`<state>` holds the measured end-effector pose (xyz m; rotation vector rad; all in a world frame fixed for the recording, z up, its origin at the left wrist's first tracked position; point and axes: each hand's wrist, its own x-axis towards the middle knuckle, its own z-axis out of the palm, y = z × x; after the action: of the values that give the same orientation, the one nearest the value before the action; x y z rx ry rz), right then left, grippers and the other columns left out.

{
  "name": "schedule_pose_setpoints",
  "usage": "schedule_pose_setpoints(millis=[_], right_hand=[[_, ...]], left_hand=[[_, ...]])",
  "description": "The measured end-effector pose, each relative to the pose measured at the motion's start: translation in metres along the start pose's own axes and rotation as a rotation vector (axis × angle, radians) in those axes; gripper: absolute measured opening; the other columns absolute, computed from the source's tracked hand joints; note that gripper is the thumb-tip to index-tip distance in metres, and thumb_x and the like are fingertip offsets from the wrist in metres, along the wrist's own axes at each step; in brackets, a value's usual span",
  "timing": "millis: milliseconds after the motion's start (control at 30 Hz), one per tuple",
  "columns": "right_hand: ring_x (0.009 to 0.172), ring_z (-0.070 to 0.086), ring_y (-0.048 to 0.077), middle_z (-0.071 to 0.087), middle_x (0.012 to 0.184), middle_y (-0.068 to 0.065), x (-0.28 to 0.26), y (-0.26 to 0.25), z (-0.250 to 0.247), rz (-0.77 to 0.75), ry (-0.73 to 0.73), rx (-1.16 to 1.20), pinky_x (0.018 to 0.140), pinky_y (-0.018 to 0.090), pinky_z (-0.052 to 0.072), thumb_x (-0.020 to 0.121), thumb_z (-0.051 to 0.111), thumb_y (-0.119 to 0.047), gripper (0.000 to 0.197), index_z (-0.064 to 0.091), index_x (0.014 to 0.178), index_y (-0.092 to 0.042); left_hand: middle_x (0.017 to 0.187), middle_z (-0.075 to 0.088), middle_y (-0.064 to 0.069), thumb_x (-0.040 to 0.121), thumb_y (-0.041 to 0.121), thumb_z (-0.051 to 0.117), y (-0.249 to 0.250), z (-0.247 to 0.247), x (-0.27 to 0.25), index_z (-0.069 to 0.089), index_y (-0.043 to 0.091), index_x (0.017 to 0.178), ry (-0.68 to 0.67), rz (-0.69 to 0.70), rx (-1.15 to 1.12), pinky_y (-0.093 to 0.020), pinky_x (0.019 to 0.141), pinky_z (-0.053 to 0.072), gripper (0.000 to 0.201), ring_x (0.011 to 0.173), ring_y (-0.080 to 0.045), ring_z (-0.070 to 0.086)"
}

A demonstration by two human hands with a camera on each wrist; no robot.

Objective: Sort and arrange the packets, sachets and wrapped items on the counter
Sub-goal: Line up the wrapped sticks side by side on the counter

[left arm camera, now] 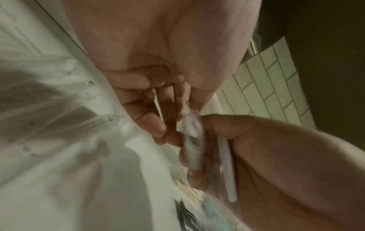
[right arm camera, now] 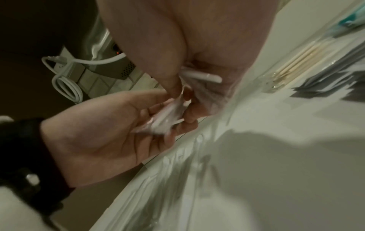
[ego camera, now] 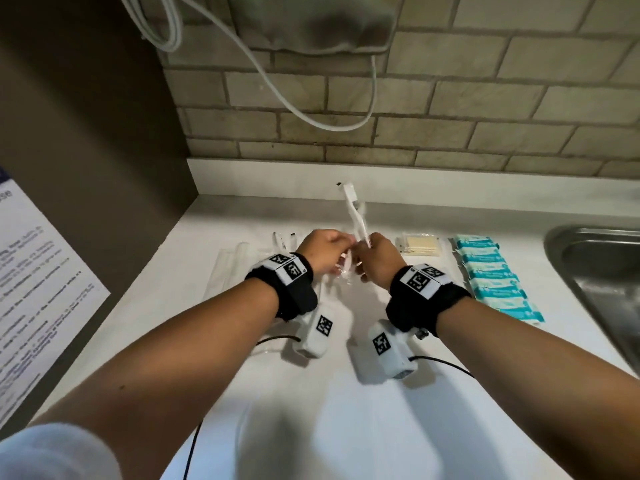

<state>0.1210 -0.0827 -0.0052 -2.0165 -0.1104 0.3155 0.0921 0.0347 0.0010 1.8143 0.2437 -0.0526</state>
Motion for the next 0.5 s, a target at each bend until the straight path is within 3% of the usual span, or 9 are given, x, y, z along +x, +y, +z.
schedule_pose_setpoints(millis=[100, 200, 267, 333, 400, 500], right_hand=[[0.066, 0.055, 0.026, 0.06, 0.079, 0.011, 0.002, 0.006, 0.001, 0.019, 0.006, -0.079, 0.06, 0.033, 0.045, 0.096, 0.048, -0.026, 0.017, 0.049, 0.086, -0.012], [0.078, 0.054, 0.027, 0.058, 0.086, 0.013, 0.005, 0.016, -0.002, 0.068, 0.033, -0.214, 0.071, 0.034, 0.042, 0.093, 0.053, -0.027, 0.019, 0.053, 0.082, -0.012], [0.081, 0.055, 0.025, 0.063, 0.094, 0.015, 0.006, 0.017, -0.006, 0.101, 0.066, -0.266, 0.072, 0.03, 0.04, 0.092, 0.054, -0.028, 0.02, 0.056, 0.096, -0.008], [0.085, 0.056, 0.024, 0.067, 0.108, 0.016, 0.011, 0.019, -0.009, 0.128, 0.099, -0.254, 0.073, 0.028, 0.039, 0.091, 0.057, -0.029, 0.029, 0.055, 0.11, -0.007], [0.092, 0.057, 0.025, 0.064, 0.119, 0.019, 0.014, 0.018, -0.01, 0.156, 0.113, -0.235, 0.076, 0.029, 0.038, 0.091, 0.059, -0.028, 0.043, 0.047, 0.125, -0.005], [0.1, 0.06, 0.027, 0.06, 0.124, 0.023, 0.013, 0.018, -0.007, 0.21, 0.075, -0.249, 0.086, 0.036, 0.045, 0.093, 0.056, -0.024, 0.058, 0.031, 0.14, -0.001]], left_hand=[[0.086, 0.071, -0.007, 0.09, 0.02, 0.063, 0.0, 0.0, 0.006, 0.068, 0.01, 0.093, 0.032, -0.003, 0.047, -0.026, 0.056, 0.051, 0.011, 0.072, -0.021, 0.066], [0.068, 0.064, -0.006, 0.085, 0.009, 0.067, -0.004, -0.003, 0.009, 0.067, 0.006, 0.087, 0.063, -0.012, 0.098, -0.023, 0.049, 0.051, 0.004, 0.053, -0.016, 0.058], [0.064, 0.063, -0.006, 0.083, 0.007, 0.069, -0.008, -0.005, 0.011, 0.064, 0.006, 0.086, 0.079, -0.012, 0.147, -0.023, 0.046, 0.052, 0.005, 0.047, -0.015, 0.057], [0.065, 0.065, -0.008, 0.083, 0.008, 0.069, -0.013, -0.005, 0.012, 0.062, 0.007, 0.084, 0.065, -0.007, 0.213, -0.029, 0.053, 0.057, 0.007, 0.049, -0.019, 0.061], [0.066, 0.066, -0.009, 0.083, 0.011, 0.07, -0.016, -0.002, 0.01, 0.062, 0.009, 0.082, 0.032, -0.01, 0.296, -0.034, 0.059, 0.059, 0.009, 0.05, -0.022, 0.062], [0.065, 0.066, -0.01, 0.083, 0.015, 0.069, -0.022, 0.006, 0.008, 0.062, 0.013, 0.078, -0.012, -0.077, 0.35, -0.033, 0.054, 0.055, 0.01, 0.047, -0.024, 0.059]])
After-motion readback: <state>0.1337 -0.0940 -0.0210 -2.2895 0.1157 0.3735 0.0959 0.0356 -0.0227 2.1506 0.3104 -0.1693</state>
